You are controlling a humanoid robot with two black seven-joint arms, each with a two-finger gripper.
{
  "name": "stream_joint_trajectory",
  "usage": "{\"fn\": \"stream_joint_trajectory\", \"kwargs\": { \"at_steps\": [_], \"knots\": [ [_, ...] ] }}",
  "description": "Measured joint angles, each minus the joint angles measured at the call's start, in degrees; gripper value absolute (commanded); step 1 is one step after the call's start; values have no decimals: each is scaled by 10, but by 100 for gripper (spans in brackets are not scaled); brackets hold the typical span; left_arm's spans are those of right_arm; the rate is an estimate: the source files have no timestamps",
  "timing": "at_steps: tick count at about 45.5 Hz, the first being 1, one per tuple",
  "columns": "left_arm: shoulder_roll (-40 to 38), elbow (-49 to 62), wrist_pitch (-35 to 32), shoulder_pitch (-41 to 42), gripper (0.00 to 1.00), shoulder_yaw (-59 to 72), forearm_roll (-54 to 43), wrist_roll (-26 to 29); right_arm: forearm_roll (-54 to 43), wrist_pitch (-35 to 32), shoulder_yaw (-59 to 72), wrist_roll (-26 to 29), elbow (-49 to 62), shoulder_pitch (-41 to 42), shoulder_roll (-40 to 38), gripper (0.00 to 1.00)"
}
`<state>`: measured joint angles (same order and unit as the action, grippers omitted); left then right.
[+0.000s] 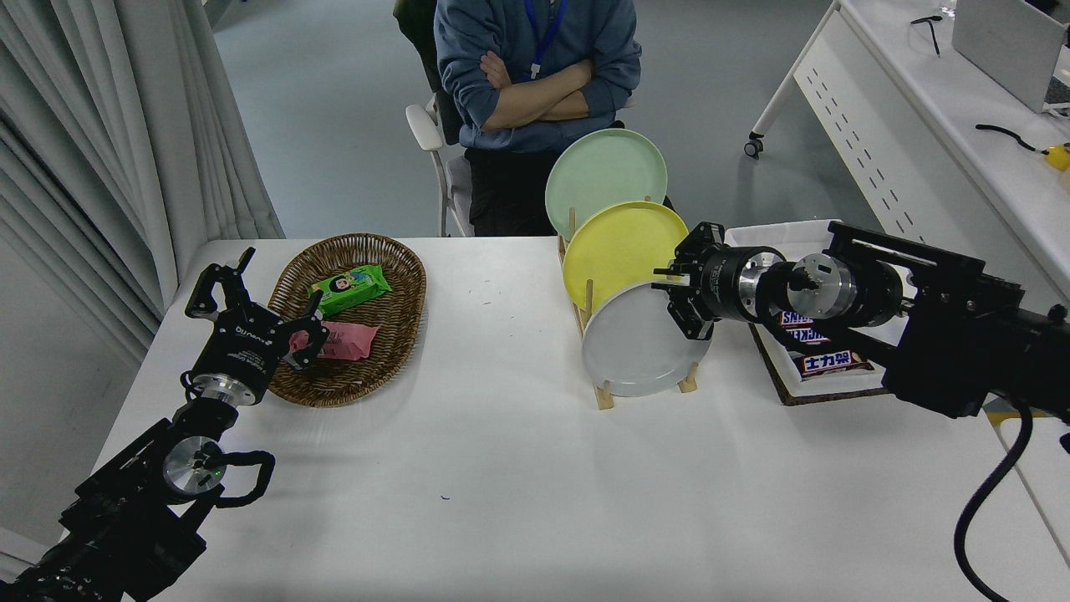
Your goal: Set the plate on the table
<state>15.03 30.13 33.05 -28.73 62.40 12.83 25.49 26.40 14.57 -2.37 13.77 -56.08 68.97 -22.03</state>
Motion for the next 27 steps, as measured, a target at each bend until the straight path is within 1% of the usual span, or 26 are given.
{"fn": "stream_joint_trajectory", "kwargs": {
  "at_steps": [15,27],
  "knots": [
    [0,0,0,0,100,0,0,0,-1,12,-1,2,1,-1,0,14],
    [0,0,0,0,100,0,0,0,-1,17,-3,2,2,-1,0,11]
  ]
}}
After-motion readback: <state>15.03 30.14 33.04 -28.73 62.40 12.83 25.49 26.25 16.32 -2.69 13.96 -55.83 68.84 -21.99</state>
